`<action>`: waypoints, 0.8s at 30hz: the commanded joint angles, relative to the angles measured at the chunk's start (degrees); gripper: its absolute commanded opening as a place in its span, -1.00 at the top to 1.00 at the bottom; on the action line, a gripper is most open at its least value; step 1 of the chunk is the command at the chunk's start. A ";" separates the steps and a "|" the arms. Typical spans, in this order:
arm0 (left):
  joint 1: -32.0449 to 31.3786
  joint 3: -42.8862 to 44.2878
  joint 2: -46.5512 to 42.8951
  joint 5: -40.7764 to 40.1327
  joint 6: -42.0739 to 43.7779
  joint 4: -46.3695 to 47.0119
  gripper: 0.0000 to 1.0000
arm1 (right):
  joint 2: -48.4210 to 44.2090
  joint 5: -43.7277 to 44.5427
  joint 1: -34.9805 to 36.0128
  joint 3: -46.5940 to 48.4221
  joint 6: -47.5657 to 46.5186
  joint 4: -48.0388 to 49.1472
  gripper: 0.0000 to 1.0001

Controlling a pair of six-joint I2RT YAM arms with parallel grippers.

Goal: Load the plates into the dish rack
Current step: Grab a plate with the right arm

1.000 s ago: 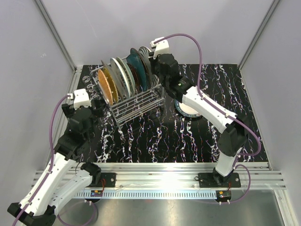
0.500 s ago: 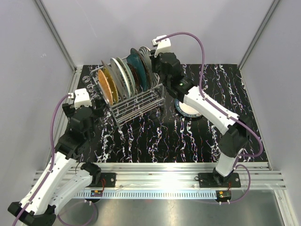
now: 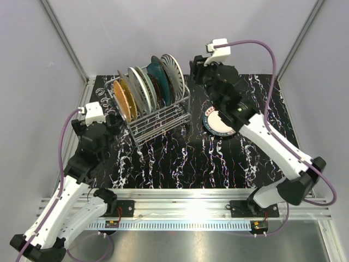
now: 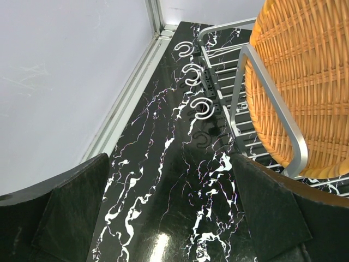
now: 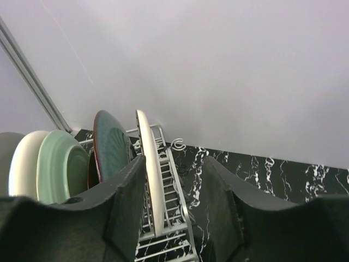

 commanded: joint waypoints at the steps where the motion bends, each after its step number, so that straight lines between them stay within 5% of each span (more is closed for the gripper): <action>1: 0.36 -0.49 0.28 0.48 -0.30 2.94 -0.98 | -5.83 2.54 -1.80 -6.25 4.10 -0.50 -0.08; 13: 0.97 -0.40 0.63 1.09 -0.48 2.67 -0.98 | -21.31 -14.85 -27.82 -35.60 28.63 -5.44 -0.23; 24: 1.15 -0.66 -1.12 1.53 -0.66 2.41 -0.98 | -13.50 -37.52 -52.86 -53.89 43.04 2.53 -0.39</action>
